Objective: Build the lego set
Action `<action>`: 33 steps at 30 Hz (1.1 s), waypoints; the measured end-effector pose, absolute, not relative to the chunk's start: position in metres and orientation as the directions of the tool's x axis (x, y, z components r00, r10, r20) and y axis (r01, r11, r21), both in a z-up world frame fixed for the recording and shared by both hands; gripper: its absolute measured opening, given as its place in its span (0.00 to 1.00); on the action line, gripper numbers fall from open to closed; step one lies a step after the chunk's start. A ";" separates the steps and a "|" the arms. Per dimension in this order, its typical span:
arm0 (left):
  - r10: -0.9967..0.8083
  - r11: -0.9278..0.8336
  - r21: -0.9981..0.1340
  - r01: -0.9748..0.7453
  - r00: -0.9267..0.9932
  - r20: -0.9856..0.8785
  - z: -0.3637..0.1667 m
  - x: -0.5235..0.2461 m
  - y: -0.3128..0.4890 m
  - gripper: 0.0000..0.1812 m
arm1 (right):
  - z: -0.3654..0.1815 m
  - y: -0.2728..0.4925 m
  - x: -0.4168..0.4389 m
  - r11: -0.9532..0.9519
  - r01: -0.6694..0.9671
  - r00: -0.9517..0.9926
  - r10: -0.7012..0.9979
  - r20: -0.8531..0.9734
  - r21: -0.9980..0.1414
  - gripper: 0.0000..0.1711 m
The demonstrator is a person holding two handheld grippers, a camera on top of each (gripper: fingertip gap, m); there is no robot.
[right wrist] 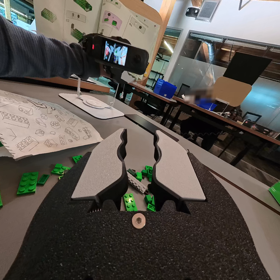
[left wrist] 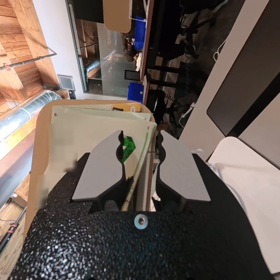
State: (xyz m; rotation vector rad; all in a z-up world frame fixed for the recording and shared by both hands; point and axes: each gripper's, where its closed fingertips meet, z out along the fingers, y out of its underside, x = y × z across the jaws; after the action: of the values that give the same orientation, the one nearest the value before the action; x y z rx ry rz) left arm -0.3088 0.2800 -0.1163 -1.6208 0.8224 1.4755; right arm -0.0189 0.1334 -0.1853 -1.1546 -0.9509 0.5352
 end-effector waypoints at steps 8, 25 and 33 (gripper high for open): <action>0.076 -0.488 -0.168 -0.857 0.150 -0.986 -0.112 -0.309 0.278 0.02 | -0.186 0.133 -0.020 0.344 0.109 0.516 0.782 0.349 -0.933 0.19; 0.052 -0.516 -0.158 -0.842 0.154 -0.987 -0.118 -0.314 0.290 0.13 | -0.188 0.133 -0.022 0.337 0.115 0.504 0.791 0.347 -0.935 0.19; 0.051 -0.501 -0.186 -0.845 0.185 -0.981 -0.118 -0.312 0.283 0.00 | -0.189 0.132 -0.022 0.336 0.117 0.499 0.794 0.347 -0.935 0.18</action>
State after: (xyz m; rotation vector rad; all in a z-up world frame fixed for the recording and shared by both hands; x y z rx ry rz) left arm -0.3119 0.2825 -0.1185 -1.6676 0.7628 1.4244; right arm -0.0222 0.1325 -0.1886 -1.1664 -0.9753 0.5473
